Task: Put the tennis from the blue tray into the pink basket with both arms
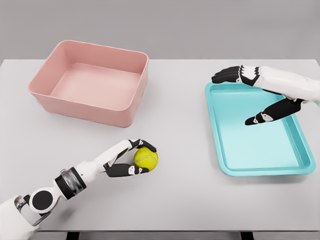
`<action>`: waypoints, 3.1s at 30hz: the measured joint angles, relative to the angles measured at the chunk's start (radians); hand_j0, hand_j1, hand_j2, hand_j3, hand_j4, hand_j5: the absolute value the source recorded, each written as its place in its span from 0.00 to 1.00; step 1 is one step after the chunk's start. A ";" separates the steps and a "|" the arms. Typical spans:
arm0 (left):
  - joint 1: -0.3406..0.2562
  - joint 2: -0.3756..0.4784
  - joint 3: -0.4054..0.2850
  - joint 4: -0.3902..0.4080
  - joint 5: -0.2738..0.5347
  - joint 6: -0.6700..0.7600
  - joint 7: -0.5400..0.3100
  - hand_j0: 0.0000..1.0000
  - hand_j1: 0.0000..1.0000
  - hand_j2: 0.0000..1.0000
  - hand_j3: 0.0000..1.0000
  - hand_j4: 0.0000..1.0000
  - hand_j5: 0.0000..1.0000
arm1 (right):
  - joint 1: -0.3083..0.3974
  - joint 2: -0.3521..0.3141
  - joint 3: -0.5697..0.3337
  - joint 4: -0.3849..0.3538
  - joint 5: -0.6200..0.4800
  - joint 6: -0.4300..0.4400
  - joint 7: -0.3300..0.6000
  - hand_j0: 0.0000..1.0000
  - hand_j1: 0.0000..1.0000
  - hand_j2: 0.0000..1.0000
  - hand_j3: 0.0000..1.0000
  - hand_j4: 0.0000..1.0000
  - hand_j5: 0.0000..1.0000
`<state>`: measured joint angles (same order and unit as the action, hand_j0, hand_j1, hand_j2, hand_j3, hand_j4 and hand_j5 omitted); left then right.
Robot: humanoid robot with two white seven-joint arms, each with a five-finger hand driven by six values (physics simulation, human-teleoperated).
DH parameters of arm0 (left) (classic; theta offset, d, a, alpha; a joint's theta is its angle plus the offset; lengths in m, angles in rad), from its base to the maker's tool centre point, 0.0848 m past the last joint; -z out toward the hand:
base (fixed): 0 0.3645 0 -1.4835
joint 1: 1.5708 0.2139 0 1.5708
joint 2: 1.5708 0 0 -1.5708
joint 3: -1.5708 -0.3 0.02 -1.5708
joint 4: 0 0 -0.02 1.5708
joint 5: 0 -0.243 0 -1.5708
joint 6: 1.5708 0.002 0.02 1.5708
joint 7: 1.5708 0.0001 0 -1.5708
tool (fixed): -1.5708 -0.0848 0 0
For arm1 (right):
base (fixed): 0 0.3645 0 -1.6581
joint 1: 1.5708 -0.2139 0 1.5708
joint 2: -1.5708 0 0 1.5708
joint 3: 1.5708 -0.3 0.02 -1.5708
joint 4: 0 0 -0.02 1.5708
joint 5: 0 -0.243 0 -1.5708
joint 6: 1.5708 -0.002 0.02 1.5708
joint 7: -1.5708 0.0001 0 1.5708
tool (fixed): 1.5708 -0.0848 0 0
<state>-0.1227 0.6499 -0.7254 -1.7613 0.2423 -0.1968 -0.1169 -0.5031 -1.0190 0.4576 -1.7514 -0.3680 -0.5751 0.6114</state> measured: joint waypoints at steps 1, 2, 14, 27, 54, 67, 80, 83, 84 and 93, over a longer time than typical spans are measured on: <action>0.000 0.000 0.000 -0.001 0.000 -0.003 0.000 0.55 0.55 0.55 0.55 0.55 0.55 | 0.000 0.000 0.000 0.000 0.000 0.000 0.000 1.00 1.00 1.00 1.00 1.00 1.00; -0.002 0.000 0.001 -0.002 -0.001 -0.006 -0.001 0.55 0.55 0.55 0.55 0.55 0.55 | 0.000 0.000 0.001 0.000 0.000 0.000 0.000 1.00 1.00 1.00 1.00 1.00 1.00; -0.058 -0.001 0.005 -0.008 -0.001 -0.099 -0.004 0.55 0.55 0.55 0.55 0.55 0.55 | 0.009 0.005 0.004 0.002 0.004 -0.002 0.000 1.00 1.00 1.00 1.00 1.00 1.00; -0.123 0.003 0.009 -0.010 -0.001 -0.179 -0.005 0.55 0.55 0.55 0.55 0.55 0.55 | 0.009 0.005 0.002 0.002 0.005 -0.001 0.000 1.00 1.00 1.00 1.00 1.00 1.00; -0.259 0.034 0.085 -0.008 0.016 -0.196 0.000 0.53 0.53 0.53 0.53 0.53 0.53 | 0.015 0.007 0.003 0.000 0.005 0.000 0.000 1.00 1.00 1.00 1.00 1.00 1.00; -0.293 0.082 0.166 -0.005 0.049 -0.164 0.001 0.52 0.52 0.52 0.52 0.52 0.52 | 0.017 0.000 0.004 0.000 0.005 -0.001 0.000 1.00 1.00 1.00 1.00 1.00 1.00; -0.330 0.096 0.202 0.017 0.065 0.007 0.001 0.52 0.52 0.52 0.52 0.52 0.52 | 0.021 0.001 0.005 0.000 0.005 -0.001 0.000 1.00 1.00 1.00 1.00 1.00 1.00; -0.342 0.096 0.203 0.031 0.076 0.057 0.002 0.53 0.53 0.53 0.53 0.53 0.53 | 0.021 -0.001 0.005 0.000 0.005 -0.001 0.000 1.00 1.00 1.00 1.00 1.00 1.00; -0.347 0.096 0.203 0.042 0.079 0.071 0.002 0.53 0.53 0.53 0.53 0.53 0.53 | 0.021 -0.001 0.005 0.000 0.005 -0.001 0.000 1.00 1.00 1.00 1.00 1.00 1.00; -0.345 0.096 0.221 0.123 0.104 0.148 0.002 0.53 0.53 0.53 0.53 0.53 0.53 | 0.023 0.001 0.005 0.000 0.005 -0.001 0.000 1.00 1.00 1.00 1.00 1.00 1.00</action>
<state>-0.4679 0.7455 -0.5048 -1.6387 0.3462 -0.0485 -0.1151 -0.4802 -1.0181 0.4621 -1.7515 -0.3633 -0.5757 0.6113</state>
